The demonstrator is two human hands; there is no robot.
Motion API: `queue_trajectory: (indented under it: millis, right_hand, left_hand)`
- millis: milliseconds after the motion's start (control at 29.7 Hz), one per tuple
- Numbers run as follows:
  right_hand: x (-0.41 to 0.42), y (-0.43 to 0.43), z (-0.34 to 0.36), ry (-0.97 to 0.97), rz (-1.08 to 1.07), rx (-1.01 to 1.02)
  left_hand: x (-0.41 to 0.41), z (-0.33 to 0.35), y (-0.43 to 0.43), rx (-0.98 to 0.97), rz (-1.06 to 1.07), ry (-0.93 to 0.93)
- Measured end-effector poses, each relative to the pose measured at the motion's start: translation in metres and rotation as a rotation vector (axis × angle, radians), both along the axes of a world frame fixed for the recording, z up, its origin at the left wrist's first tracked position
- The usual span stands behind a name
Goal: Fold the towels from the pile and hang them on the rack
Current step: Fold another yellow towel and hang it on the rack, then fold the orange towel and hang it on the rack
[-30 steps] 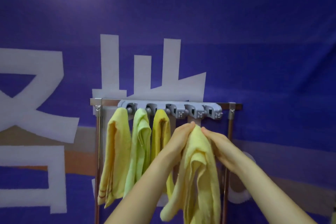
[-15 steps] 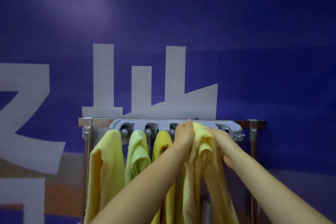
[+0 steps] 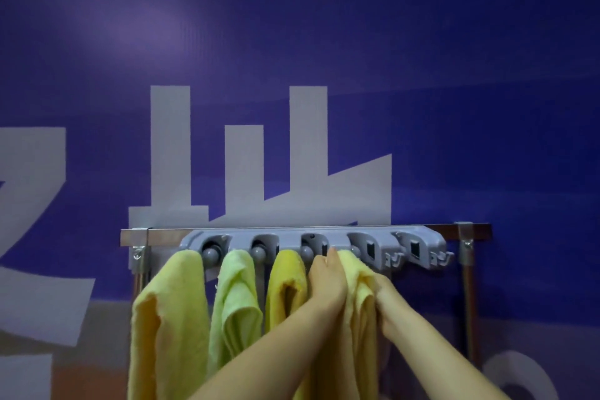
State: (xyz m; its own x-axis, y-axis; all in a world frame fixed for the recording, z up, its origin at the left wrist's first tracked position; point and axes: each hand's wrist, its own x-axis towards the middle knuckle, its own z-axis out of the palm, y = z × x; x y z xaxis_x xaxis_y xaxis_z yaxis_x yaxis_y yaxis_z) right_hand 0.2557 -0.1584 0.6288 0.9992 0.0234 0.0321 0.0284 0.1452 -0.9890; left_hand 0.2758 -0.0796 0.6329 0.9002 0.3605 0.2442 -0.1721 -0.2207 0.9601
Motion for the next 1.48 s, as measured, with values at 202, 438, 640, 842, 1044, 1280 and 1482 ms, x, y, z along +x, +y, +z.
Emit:
queue_trajectory:
  millis: [202, 438, 640, 842, 1044, 1280, 1482]
  right_hand:
    - [-0.026, -0.004, -0.023, -0.058, 0.053, -0.014]
    - [-0.077, 0.001, -0.034, -0.097, -0.009, -0.041]
    - [-0.166, -0.009, -0.049, -0.028, 0.025, -0.138]
    - [-0.243, -0.012, -0.067, -0.003, 0.075, -0.169]
    - [-0.328, -0.010, -0.147, 0.106, 0.121, -0.191]
    - [-0.353, -0.012, -0.244, 0.331, 0.223, -0.306]
    - [-0.339, -0.011, -0.337, 0.583, 0.255, -0.379]
  left_hand:
    - [-0.030, -0.028, 0.014, -0.060, -0.251, 0.183]
    - [-0.114, -0.027, 0.037, 0.014, -0.448, 0.221]
    - [-0.220, -0.005, 0.055, 0.039, -0.504, 0.274]
    - [-0.310, -0.011, 0.074, 0.092, -0.659, 0.294]
    - [-0.387, -0.092, 0.083, -0.006, -0.557, 0.386]
    - [-0.408, -0.207, 0.100, -0.148, -0.456, 0.601]
    - [-0.393, -0.304, 0.117, -0.298, -0.350, 0.805]
